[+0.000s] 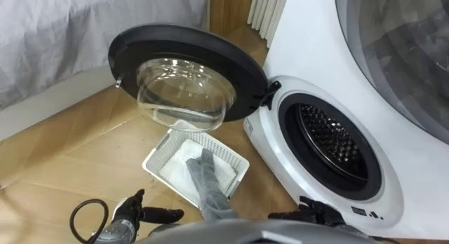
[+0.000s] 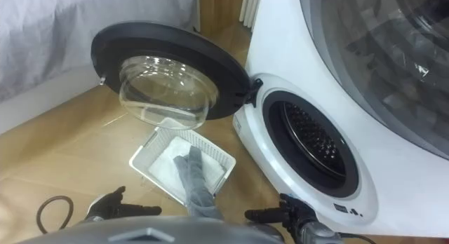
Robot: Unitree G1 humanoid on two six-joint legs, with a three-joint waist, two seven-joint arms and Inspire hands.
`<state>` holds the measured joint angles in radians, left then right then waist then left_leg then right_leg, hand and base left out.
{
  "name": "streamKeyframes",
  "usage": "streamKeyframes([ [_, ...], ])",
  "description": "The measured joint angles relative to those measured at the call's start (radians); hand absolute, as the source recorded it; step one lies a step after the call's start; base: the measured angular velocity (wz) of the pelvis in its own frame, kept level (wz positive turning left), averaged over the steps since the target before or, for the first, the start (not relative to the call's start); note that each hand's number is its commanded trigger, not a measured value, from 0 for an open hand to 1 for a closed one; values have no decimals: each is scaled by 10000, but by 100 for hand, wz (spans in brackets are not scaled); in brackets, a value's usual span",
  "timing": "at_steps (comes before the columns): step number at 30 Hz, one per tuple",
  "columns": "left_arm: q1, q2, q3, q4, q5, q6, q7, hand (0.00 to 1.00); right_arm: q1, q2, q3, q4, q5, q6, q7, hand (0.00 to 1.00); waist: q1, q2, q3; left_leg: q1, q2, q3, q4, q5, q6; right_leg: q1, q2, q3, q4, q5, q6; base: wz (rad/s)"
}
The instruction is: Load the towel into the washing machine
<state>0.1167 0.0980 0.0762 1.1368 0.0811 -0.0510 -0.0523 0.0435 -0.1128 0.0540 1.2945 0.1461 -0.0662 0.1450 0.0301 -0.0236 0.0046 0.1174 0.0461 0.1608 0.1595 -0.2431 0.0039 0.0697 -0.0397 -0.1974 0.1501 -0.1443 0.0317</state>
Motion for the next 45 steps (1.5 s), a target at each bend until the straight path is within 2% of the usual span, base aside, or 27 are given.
streamKeyframes([
  [9,-87,4,-36,-3,0,-49,-2,0,16,-9,71,-10,19,-77,-23,0,21,-14,1,-39,1,11,-17,-1,0,-48,0,-1,1,0,0,0],
  [14,-133,11,-206,-5,16,-142,33,0,-68,-25,115,15,8,-70,-24,0,0,24,-45,-263,1,14,10,0,0,-261,-1,-1,17,2,-3,0],
  [17,-155,12,-197,-18,500,-228,68,0,-133,-31,115,2,-60,-71,4,0,-5,58,-98,-548,0,0,65,0,0,-526,-10,-15,32,3,-5,0],
  [22,-616,-3,-266,-48,2052,-281,228,0,-334,-96,157,-16,-401,-75,113,0,3,72,-87,-1155,-3,-10,318,6,3,-1123,-51,15,167,11,-17,-1],
  [26,-1106,29,-1150,-213,3233,-398,477,0,-892,-157,522,231,-691,-144,96,0,-253,200,33,-1673,-27,-21,470,26,34,-1747,-128,57,521,5,-15,-3],
  [29,-1710,39,-1683,-166,4167,-451,636,0,-1487,-132,633,398,-1043,-238,102,0,-314,148,113,-2170,-36,-17,646,44,60,-2548,-168,256,1088,0,-21,-22],
  [31,-2240,31,-1952,309,4762,-702,837,0,-2012,-143,742,664,-1212,-294,98,0,-405,123,313,-2637,-73,-62,985,43,63,-3025,-251,297,1462,0,-22,-8],
  [32,-2593,17,-2026,536,5074,-761,920,0,-2216,-139,817,677,-1245,-299,70,0,-545,114,360,-3057,-91,-61,1270,41,66,-3411,-309,299,1674,0,-22,5],
  [34,-3078,19,-2250,694,5288,-794,1113,0,-2516,-114,865,664,-1513,-306,-26,0,-565,104,381,-3754,-110,-61,1655,36,73,-4114,-385,301,2019,1,-24,0],
  [36,-3381,7,-2527,703,5512,-808,1341,0,-2731,-138,1147,649,-1577,-313,-101,0,-581,181,460,-4305,-132,-52,2001,36,74,-4633,-457,320,2261,0,-25,-2],
  [37,-3583,9,-2729,703,5606,-811,1449,0,-2987,-129,1232,660,-1598,-317,-181,0,-593,233,572,-4639,-144,-29,2204,34,77,-4984,-501,334,2454,-3,-29,-5],
  [40,-4090,23,-3226,703,5607,-809,1756,0,-3447,-82,1551,628,-1559,-317,-342,0,-610,308,692,-5803,-207,-16,2808,14,112,-6172,-662,382,3142,-115,-194,4],
  [42,-4398,46,-3623,702,5705,-806,1807,0,-3696,-71,1838,553,-1522,-298,-342,0,-613,300,725,-6468,-204,-21,3254,9,119,-6857,-705,463,3589,-129,-229,2],
  [45,-4830,28,-4036,697,5910,-814,1819,0,-3903,-86,2115,134,-1505,-295,-370,0,-660,259,796,-7459,-197,-18,3935,-125,308,-7912,-767,600,4312,-233,-403,2],
])
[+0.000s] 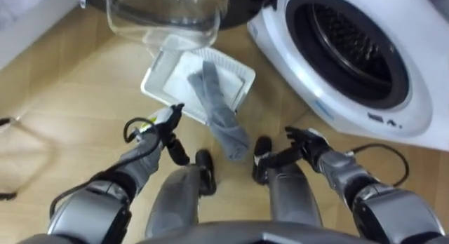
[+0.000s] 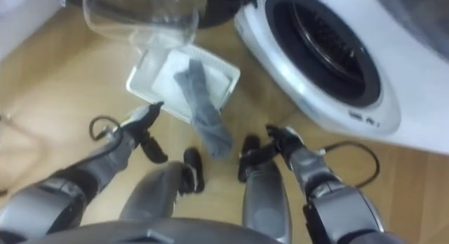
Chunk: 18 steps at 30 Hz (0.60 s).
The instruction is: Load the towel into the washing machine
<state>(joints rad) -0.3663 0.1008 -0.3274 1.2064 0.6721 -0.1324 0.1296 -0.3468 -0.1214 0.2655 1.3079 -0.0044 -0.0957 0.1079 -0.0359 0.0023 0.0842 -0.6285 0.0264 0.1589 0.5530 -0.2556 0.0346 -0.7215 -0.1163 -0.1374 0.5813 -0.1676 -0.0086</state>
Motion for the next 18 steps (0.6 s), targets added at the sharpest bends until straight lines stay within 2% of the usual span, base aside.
streamKeyframes([
  [2,-340,26,-349,-93,134,-7,241,0,-168,1,317,-370,21,-4,-40,0,-117,-11,50,-991,49,-19,757,-151,37,-932,-30,102,583,-63,-108,2],
  [5,-682,16,-759,-88,311,-22,387,0,-276,-9,495,-676,296,-33,-45,0,-205,-13,69,-1913,140,-17,1357,-213,61,-1816,-36,191,1043,-52,-144,-1],
  [6,-855,43,-921,-83,395,-23,469,0,-324,-3,518,-725,471,-169,-92,0,-289,-41,83,-2319,197,16,1581,-214,64,-2222,-31,245,1214,0,-156,-6],
  [7,-1021,134,-1147,-84,386,-27,588,0,-503,2,663,-836,800,-200,-102,0,-421,-39,86,-2752,313,23,1897,-239,87,-2598,3,245,1386,27,-175,-11],
  [9,-1321,237,-1430,-89,386,-53,731,0,-659,-5,869,-1054,1343,-204,-102,0,-472,-57,91,-3386,403,19,2367,-317,76,-3136,107,291,1646,83,-251,-11],
  [10,-1535,304,-1646,-103,388,-105,858,0,-782,-6,952,-1138,1749,-226,-98,0,-498,-71,97,-3777,535,14,2660,-358,103,-3493,189,318,1806,118,-294,-12],
  [13,-1991,447,-1904,-100,393,-209,1053,0,-1128,-32,1248,-1106,2607,-241,-104,0,-588,-78,103,-4648,697,-1,3295,-519,21,-4336,313,361,2234,160,-396,-17],
  [15,-2193,552,-1931,-91,394,-267,1175,0,-1289,-50,1411,-1132,2901,-369,-95,0,-718,-88,105,-5072,749,-1,3626,-605,7,-4753,326,382,2548,112,-457,-5],
  [18,-2445,750,-2185,-93,435,-306,1432,0,-1388,-120,1499,-1210,3270,-616,-94,0,-755,-95,108,-5638,1025,-74,4164,-817,-21,-5232,509,371,2756,115,-500,-20],
])
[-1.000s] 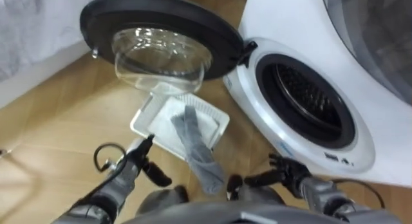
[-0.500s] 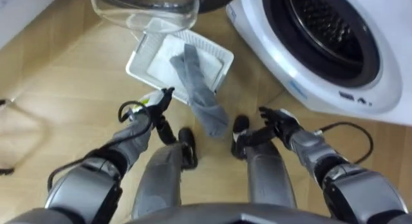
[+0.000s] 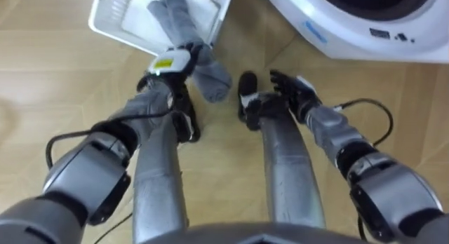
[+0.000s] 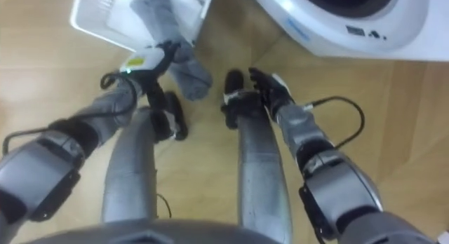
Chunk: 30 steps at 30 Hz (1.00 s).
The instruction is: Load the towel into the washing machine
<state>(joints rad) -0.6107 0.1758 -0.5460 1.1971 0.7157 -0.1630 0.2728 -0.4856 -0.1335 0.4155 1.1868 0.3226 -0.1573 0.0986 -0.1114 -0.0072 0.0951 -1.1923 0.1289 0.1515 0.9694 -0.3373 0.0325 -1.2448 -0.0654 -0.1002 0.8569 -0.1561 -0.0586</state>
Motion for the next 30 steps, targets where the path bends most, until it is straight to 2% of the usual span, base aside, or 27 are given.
streamKeyframes([
  [2,-244,50,-102,1,228,-13,179,0,-41,-187,96,-136,62,-67,1,0,-19,2,1,-372,43,-4,168,-37,-14,-353,86,8,139,2,-17,-10],
  [4,-363,118,-173,3,433,-13,370,0,-153,-213,296,-218,78,-63,49,0,-4,1,1,-581,154,3,299,-67,-19,-525,162,-30,160,28,-59,-11],
  [9,-768,335,-653,-150,434,-60,764,0,-241,-159,477,-635,259,-76,-1,0,-25,-6,2,-1150,151,-16,478,-103,-27,-1125,87,-98,418,-9,-153,0],
  [17,-1056,513,-1263,-178,457,-189,1198,0,-405,-127,811,-745,711,-266,163,0,-446,-88,45,-1488,146,-63,623,-192,16,-1447,12,-145,609,-158,-149,0],
  [18,-1097,588,-1387,-178,554,-200,1205,23,-489,-125,919,-738,691,-276,204,0,-498,-129,66,-1550,161,-70,708,-247,4,-1519,5,-144,663,-189,-155,-4],
  [19,-1170,624,-1516,-175,655,-222,1207,64,-570,-125,952,-735,689,-286,260,0,-540,-164,88,-1621,169,-73,727,-258,6,-1583,4,-144,676,-191,-157,-6],
  [20,-1203,649,-1599,-174,654,-229,1208,100,-594,-122,955,-735,669,-292,270,0,-549,-181,98,-1653,169,-89,731,-259,7,-1612,5,-144,676,-191,-157,0],
  [24,-1354,686,-1698,-142,653,-256,1124,100,-902,-55,936,-623,685,-292,366,0,-729,-327,176,-1769,159,-104,730,-268,28,-1710,-1,-151,674,-199,-143,0],
  [30,-1520,688,-2257,-124,609,-258,718,100,-1100,157,946,-553,1244,-386,354,0,-858,-434,193,-1802,142,-110,727,-292,54,-1731,-23,-150,650,-217,-112,0],
])
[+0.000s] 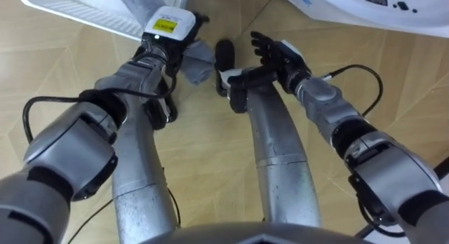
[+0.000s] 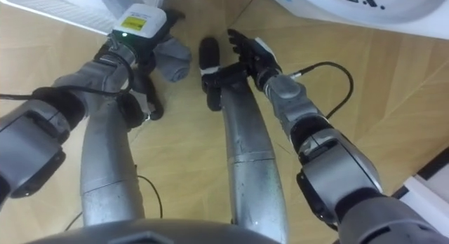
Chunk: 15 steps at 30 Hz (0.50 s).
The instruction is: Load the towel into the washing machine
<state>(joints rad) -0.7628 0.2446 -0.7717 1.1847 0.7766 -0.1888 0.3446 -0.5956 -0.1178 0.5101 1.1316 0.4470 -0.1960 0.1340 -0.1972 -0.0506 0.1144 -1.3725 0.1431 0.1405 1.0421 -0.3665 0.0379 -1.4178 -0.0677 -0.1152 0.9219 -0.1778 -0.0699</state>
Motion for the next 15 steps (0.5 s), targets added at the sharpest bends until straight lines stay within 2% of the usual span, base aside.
streamKeyframes([
  [2,-255,6,1,6,3,1,-110,100,-73,12,-1,7,175,-8,-3,0,-9,-5,-1,-36,-11,-5,0,-3,8,-27,-8,-3,-1,-4,10,0],
  [6,-379,12,6,-43,6,1,-284,100,-111,90,5,79,142,-104,-16,0,-28,-27,-14,-17,-6,-1,-21,-28,17,-11,2,-3,-11,-20,34,0],
  [11,-168,-113,-325,-239,-2,-25,-805,100,-120,193,150,429,-318,-210,-7,0,61,-25,-17,191,-12,-2,-98,-33,25,190,-24,-42,-55,-21,36,0],
  [15,59,-262,-588,-379,-36,-26,-1222,100,-107,319,163,862,-130,-207,-17,0,122,-15,-32,652,-27,-8,-201,-30,25,663,-30,-51,-203,-23,40,0],
])
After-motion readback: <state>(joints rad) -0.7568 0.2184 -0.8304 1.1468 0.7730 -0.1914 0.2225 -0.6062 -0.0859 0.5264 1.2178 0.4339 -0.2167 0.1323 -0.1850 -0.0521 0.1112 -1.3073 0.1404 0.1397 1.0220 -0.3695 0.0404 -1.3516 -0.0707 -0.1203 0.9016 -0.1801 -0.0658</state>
